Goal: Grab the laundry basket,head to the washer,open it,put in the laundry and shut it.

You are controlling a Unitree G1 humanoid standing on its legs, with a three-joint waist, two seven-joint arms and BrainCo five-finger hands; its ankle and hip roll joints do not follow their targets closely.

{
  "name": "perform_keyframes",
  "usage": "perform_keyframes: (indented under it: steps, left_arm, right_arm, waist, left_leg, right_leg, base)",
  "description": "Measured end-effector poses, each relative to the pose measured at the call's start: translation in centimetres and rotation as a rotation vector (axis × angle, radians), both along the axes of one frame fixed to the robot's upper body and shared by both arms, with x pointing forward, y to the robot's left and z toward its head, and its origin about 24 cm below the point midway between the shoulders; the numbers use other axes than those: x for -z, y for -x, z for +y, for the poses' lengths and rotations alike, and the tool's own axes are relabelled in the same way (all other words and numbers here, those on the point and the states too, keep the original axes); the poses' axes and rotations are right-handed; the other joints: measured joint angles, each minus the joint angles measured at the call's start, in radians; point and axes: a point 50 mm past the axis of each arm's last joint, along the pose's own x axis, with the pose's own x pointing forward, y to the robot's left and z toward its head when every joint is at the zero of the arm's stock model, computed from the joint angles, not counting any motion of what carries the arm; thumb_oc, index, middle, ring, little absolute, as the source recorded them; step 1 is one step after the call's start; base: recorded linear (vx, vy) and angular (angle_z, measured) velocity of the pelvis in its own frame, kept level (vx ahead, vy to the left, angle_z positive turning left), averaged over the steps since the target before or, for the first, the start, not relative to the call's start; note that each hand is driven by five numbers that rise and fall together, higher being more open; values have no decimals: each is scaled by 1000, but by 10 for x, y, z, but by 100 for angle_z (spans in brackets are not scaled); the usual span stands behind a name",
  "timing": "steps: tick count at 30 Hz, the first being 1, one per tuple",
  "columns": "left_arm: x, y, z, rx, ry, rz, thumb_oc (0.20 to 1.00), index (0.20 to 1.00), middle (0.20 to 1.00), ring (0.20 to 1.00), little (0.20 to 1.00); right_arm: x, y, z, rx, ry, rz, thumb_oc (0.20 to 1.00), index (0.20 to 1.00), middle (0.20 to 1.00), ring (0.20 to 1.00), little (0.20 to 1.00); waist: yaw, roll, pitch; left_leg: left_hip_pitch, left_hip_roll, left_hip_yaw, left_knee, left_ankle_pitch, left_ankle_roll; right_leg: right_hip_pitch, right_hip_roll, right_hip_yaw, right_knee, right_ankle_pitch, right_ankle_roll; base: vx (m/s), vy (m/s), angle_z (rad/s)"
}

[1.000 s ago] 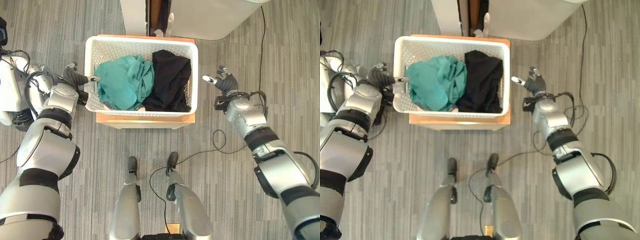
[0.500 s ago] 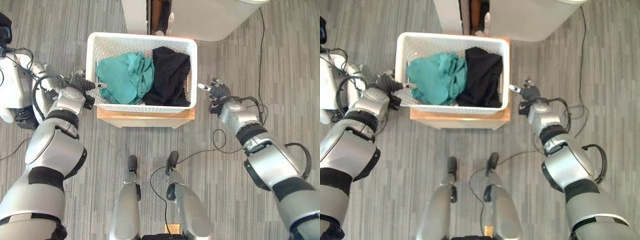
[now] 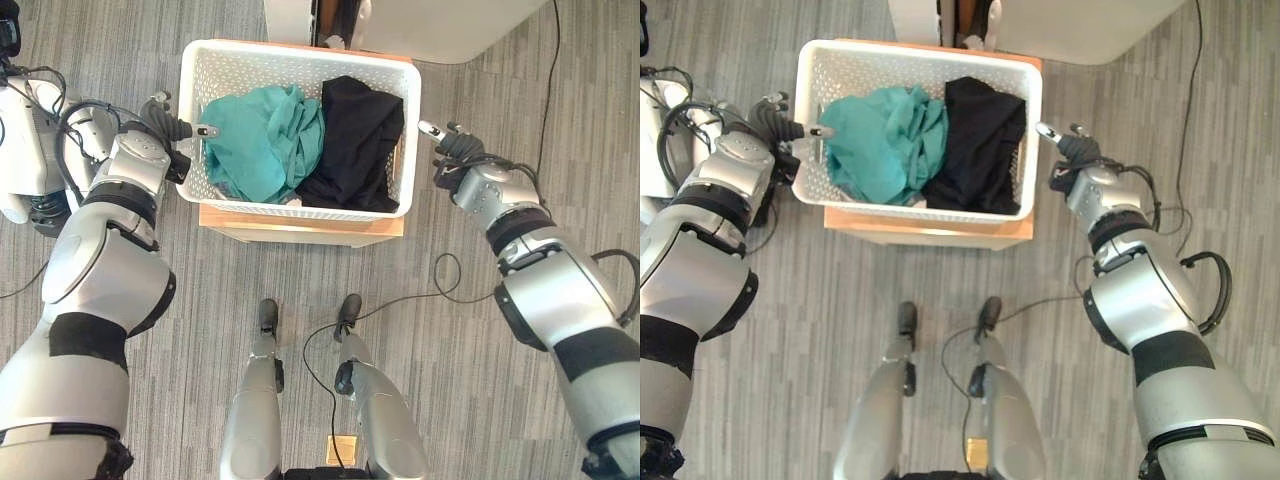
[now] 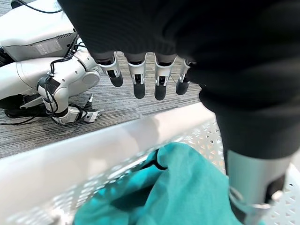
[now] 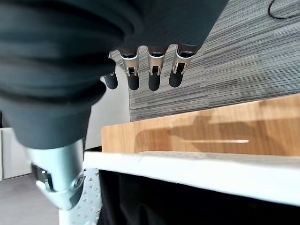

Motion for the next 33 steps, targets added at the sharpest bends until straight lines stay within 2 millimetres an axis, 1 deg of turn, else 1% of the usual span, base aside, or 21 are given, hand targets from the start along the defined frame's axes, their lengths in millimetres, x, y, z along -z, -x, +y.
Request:
perform_keyframes:
  steps: [3,4,8,11,14,15,17,20,23,26,33]
  left_arm:
    - [-5,0,-2,4,-2,-10,1000,1000,1000,1000,1000]
    - [-4,-1,-3,6,-1,-6,1000,1000,1000,1000,1000]
    - [5,-2,-9,3,6,27,1000,1000,1000,1000,1000]
    - [4,-2,-8,-6,7,29,1000,1000,1000,1000,1000]
    - [-2,-2,-10,-5,-14,22,1000,1000,1000,1000,1000]
    - [-7,-2,-11,-2,-25,13,1000,1000,1000,1000,1000]
    - [-12,-2,-13,2,-31,4,1000,1000,1000,1000,1000]
    - [-14,-3,-15,7,-39,0,1000,1000,1000,1000,1000]
    - [-23,-3,-19,16,-56,-17,1000,1000,1000,1000,1000]
    - [-22,-4,-23,19,-77,-14,1000,1000,1000,1000,1000]
    - [-19,-5,-28,14,-76,-11,1000,1000,1000,1000,1000]
  right_arm:
    - [-12,0,-1,3,2,-27,1000,1000,1000,1000,1000]
    - [-13,0,-1,2,2,-28,1000,1000,1000,1000,1000]
    - [-7,0,1,1,0,5,1000,1000,1000,1000,1000]
    - [-5,0,2,-4,18,18,1000,1000,1000,1000,1000]
    - [4,0,6,-18,44,69,1000,1000,1000,1000,1000]
    - [4,-1,8,-26,43,76,1000,1000,1000,1000,1000]
    - [5,-1,13,-44,43,76,1000,1000,1000,1000,1000]
    - [-1,-2,21,-71,81,68,1000,1000,1000,1000,1000]
    - [-11,-3,29,-93,112,48,1000,1000,1000,1000,1000]
    - [-18,-4,37,-110,148,39,1000,1000,1000,1000,1000]
    - [-15,-3,36,-100,178,63,1000,1000,1000,1000,1000]
  waist:
    - [0,0,0]
    - [0,0,0]
    - [2,0,0]
    - [2,0,0]
    - [2,0,0]
    - [5,0,0]
    - [5,0,0]
    - [6,-1,-1]
    - [10,-1,-1]
    - [15,-1,-1]
    - [16,-4,-2]
  left_leg:
    - [-37,-1,1,24,-5,2]
    - [-46,-2,1,29,-5,2]
    - [-69,3,1,58,-19,0]
    - [-76,5,2,60,-19,0]
    - [-91,5,1,71,-22,1]
    - [-107,6,1,87,-28,2]
    - [-117,5,2,94,-31,4]
    - [-124,3,2,97,-32,4]
    - [-144,6,-4,111,-35,5]
    - [-149,6,-3,124,-41,8]
    - [-149,4,0,146,-51,17]
  right_leg:
    - [-26,0,0,0,9,-5]
    - [-33,0,1,0,11,-5]
    - [-44,8,4,0,14,-7]
    - [-52,9,5,0,15,-7]
    - [-62,10,5,0,16,-7]
    - [-71,10,5,0,19,-7]
    - [-77,9,5,0,22,-6]
    - [-83,6,5,0,23,-5]
    - [-93,9,2,0,25,-7]
    - [-93,10,3,0,27,-7]
    - [-91,8,6,15,31,-3]
  base:
    - [34,5,-1]
    - [94,11,-2]
    - [28,12,-3]
    - [2,7,-1]
    - [0,0,0]
    - [0,0,0]
    - [0,0,0]
    - [0,0,0]
    - [3,6,1]
    - [0,0,0]
    - [0,0,0]
